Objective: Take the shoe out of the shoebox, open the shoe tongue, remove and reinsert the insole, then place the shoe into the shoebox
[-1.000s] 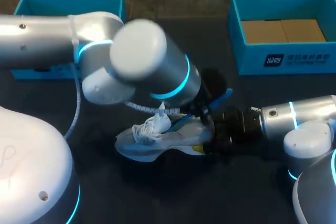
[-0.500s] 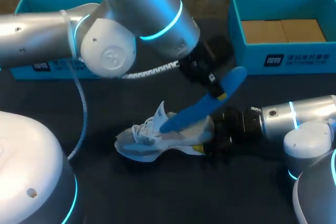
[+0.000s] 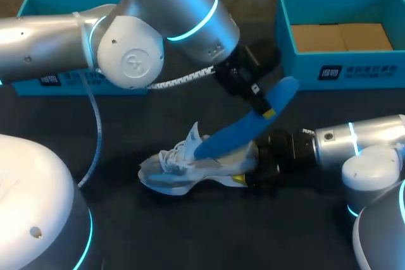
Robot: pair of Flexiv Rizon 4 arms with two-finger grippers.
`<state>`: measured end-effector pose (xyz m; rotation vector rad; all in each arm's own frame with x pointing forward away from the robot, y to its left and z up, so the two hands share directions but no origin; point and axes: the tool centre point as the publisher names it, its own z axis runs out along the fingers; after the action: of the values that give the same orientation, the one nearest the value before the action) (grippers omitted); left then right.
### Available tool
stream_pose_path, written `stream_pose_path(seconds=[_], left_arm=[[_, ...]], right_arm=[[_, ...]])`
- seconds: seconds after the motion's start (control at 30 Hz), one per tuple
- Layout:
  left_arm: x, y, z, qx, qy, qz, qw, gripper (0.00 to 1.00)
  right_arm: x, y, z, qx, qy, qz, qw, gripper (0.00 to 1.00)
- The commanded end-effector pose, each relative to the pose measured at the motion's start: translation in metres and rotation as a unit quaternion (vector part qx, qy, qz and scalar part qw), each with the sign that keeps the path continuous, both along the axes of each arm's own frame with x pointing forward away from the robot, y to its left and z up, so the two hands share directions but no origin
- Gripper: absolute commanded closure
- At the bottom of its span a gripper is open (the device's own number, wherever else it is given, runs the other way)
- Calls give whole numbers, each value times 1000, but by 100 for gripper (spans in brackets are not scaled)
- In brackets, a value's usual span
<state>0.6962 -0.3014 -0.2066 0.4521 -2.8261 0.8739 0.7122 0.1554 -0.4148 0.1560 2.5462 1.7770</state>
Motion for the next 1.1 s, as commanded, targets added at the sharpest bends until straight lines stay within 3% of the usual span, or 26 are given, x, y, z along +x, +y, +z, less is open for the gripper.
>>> stream_pose_path(seconds=[0.03,0.27,0.33,0.8,0.9,1.1], left_arm=[[-13,4,21,-34,-8,19,999,100],[-40,2,83,-110,-27,25,993,100],[-47,2,113,-138,-11,19,990,100],[-47,2,109,-139,-1,21,990,100],[-53,8,108,-179,8,11,984,100],[-63,25,136,-266,-18,6,964,100]], right_arm=[[0,1,1,-2,1,0,1000,100],[0,1,1,-2,1,0,1000,100],[0,1,1,-2,1,0,1000,100],[0,1,1,-2,1,0,1000,100],[0,1,1,-2,1,0,1000,100],[0,1,1,-2,1,0,1000,100]])
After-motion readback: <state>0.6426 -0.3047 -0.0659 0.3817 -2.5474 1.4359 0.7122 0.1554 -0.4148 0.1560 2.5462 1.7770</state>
